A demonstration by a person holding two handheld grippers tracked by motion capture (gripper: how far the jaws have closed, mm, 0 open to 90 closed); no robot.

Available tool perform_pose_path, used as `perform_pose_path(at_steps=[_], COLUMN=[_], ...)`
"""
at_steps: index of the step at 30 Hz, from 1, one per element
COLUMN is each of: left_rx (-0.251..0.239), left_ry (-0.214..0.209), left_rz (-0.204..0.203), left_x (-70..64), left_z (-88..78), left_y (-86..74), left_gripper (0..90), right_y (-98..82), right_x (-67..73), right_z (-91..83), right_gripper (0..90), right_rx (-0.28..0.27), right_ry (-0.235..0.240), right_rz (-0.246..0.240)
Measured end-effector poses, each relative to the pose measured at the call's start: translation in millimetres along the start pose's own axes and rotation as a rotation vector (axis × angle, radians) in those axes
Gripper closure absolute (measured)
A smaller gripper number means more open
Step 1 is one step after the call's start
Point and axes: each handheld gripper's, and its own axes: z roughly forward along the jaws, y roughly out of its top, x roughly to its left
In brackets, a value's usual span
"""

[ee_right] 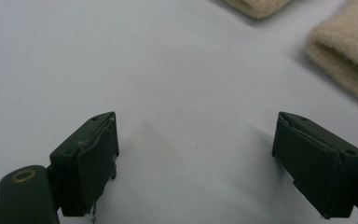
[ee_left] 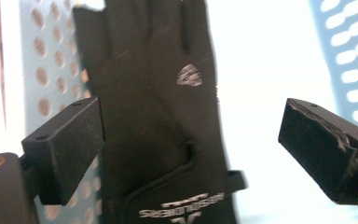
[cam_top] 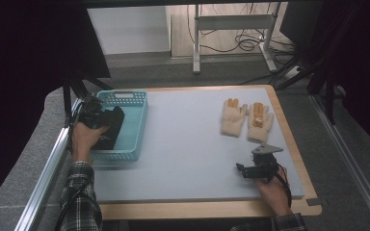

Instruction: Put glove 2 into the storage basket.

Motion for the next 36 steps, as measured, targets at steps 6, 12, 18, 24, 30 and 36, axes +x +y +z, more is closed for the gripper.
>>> perform_pose_path(at_steps=[6,12,18,24,30,36], left_rx=[-0.094,-0.141,-0.181,-0.211,-0.211,-0.213], left_ry=[-0.114,-0.181,-0.192,-0.2,-0.24,-0.265], left_rz=[0.012,0.094,0.189,0.261,0.333,0.404], left_x=[-12.4,-36.0,-66.0,-92.9,-120.8,-148.9], left_z=[-6.6,-12.5,-18.5,-20.8,-19.9,-18.7], left_y=[-6.3,-7.2,-6.5,-9.5,-14.1,-17.9], left_gripper=[5.3,3.0,1.2,0.0,0.0,0.0], right_y=[0.0,0.0,0.0,-0.1,-0.1,-0.1], right_x=[-0.1,0.0,0.0,0.1,0.1,0.1], right_z=[0.0,0.0,-0.1,-0.1,-0.1,0.0], right_gripper=[14.1,14.1,14.1,14.1,14.1,14.1], right_rx=[0.0,0.0,0.001,0.001,0.001,0.0], right_ry=[0.0,-0.001,-0.002,-0.001,-0.001,-0.001], right_rz=[-0.001,-0.002,-0.003,-0.002,-0.002,-0.002])
